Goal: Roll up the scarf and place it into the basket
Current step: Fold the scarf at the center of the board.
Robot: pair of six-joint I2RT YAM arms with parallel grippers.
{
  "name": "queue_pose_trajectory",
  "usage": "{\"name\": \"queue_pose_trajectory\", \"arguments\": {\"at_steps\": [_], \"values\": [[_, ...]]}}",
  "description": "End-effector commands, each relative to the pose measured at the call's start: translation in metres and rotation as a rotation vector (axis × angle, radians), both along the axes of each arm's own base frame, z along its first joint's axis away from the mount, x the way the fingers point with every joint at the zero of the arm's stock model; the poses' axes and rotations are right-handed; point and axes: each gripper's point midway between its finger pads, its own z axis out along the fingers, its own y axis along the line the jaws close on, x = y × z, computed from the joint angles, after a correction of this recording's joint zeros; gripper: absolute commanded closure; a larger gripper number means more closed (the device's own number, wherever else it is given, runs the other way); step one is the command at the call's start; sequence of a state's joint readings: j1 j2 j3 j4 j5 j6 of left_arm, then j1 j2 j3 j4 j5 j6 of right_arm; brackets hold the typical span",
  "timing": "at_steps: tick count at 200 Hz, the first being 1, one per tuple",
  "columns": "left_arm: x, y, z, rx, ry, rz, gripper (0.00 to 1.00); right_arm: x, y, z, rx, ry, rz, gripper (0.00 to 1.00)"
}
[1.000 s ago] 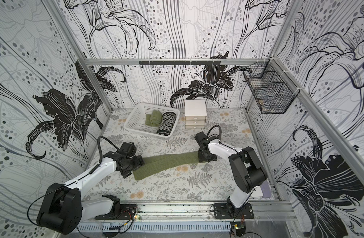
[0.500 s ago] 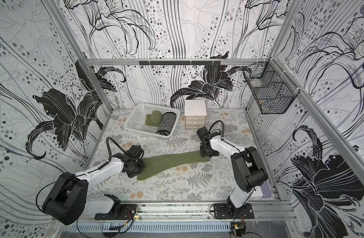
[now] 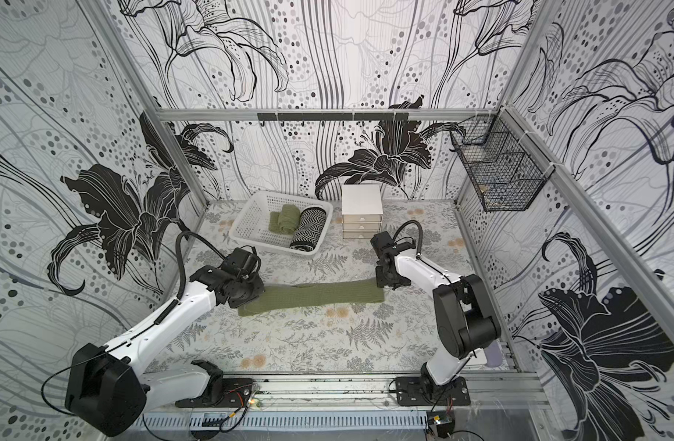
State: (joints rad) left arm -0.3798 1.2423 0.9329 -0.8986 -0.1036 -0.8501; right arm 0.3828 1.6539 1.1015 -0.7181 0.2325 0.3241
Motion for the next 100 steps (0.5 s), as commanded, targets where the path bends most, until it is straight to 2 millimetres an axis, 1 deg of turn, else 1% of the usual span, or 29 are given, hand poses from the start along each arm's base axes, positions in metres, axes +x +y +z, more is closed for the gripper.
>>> {"name": "queue_pose_trajectory", "arguments": {"at_steps": [1, 19, 29, 45, 51, 54, 64, 76, 100], "values": [[-0.002, 0.012, 0.0, 0.1, 0.06, -0.057, 0.95, 0.003, -0.002, 0.004, -0.013, -0.001, 0.009, 0.35], [0.001, 0.021, -0.006, 0.108, 0.085, -0.045, 0.95, 0.003, -0.003, 0.004, -0.011, -0.001, 0.006, 0.35], [0.003, 0.03, -0.008, 0.101, 0.091, -0.023, 0.95, 0.003, -0.002, 0.003, -0.004, 0.004, 0.008, 0.35], [0.006, 0.053, -0.009, 0.113, 0.076, 0.03, 0.94, 0.002, 0.002, -0.001, 0.026, 0.014, 0.014, 0.35], [0.009, 0.06, -0.013, 0.105, 0.071, 0.041, 0.94, 0.002, 0.006, -0.002, 0.046, 0.016, 0.021, 0.35], [0.01, 0.063, -0.015, 0.097, 0.075, 0.046, 0.94, 0.001, 0.007, -0.011, 0.047, 0.04, 0.02, 0.35], [0.012, 0.073, -0.022, 0.067, 0.096, 0.07, 0.93, 0.001, 0.011, -0.019, 0.071, 0.059, 0.02, 0.36], [0.018, 0.078, -0.023, 0.071, 0.1, 0.075, 0.93, 0.002, 0.017, -0.024, 0.104, 0.072, 0.02, 0.38], [0.029, 0.075, -0.02, 0.048, 0.085, 0.066, 0.93, 0.0, 0.038, -0.028, 0.227, 0.081, 0.035, 0.41]]}}
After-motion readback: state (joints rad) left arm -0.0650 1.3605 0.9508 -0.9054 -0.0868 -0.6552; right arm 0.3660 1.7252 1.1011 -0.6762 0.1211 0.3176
